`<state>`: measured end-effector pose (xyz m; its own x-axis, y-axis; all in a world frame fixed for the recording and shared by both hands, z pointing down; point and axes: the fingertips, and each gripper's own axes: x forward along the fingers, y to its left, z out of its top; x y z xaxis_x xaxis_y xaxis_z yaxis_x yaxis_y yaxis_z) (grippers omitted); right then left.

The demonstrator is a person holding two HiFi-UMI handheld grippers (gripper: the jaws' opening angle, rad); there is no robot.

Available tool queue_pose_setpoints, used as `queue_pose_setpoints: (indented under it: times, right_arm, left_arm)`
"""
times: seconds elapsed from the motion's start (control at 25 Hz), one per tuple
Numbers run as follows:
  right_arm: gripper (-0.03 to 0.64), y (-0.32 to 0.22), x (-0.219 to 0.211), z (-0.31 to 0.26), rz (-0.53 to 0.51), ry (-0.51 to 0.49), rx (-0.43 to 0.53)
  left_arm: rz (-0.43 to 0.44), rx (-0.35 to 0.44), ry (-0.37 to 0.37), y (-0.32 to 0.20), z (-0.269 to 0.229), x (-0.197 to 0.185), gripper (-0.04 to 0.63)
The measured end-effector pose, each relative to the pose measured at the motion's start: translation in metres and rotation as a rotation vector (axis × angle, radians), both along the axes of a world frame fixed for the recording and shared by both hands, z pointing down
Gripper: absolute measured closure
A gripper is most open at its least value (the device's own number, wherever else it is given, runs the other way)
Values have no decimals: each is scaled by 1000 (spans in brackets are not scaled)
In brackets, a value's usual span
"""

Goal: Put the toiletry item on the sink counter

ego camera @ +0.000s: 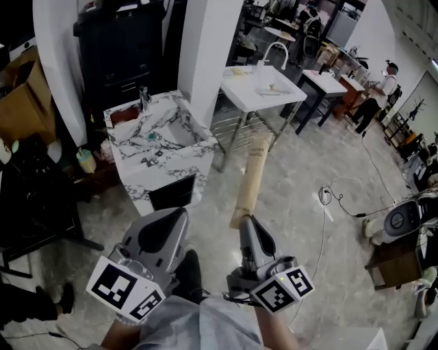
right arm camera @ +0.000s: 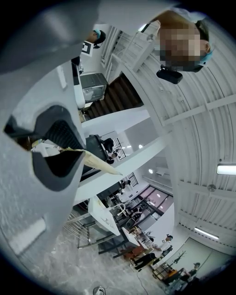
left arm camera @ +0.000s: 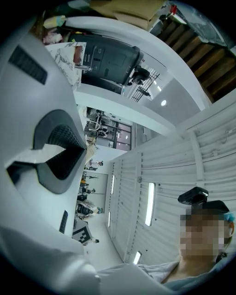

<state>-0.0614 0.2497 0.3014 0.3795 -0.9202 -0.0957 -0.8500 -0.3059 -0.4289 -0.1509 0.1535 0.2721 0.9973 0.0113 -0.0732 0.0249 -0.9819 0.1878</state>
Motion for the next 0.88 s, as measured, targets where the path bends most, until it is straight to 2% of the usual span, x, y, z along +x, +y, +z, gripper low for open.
queue_pose_setpoints:
  times: [0.32, 0.88]
  right_arm:
    - [614, -13, 37, 2, 21, -1, -8]
    - [614, -73, 119, 12, -15, -17, -41]
  left_arm:
    - [34, 7, 4, -12, 0, 41, 592]
    - [17, -25, -36, -65, 14, 126, 592]
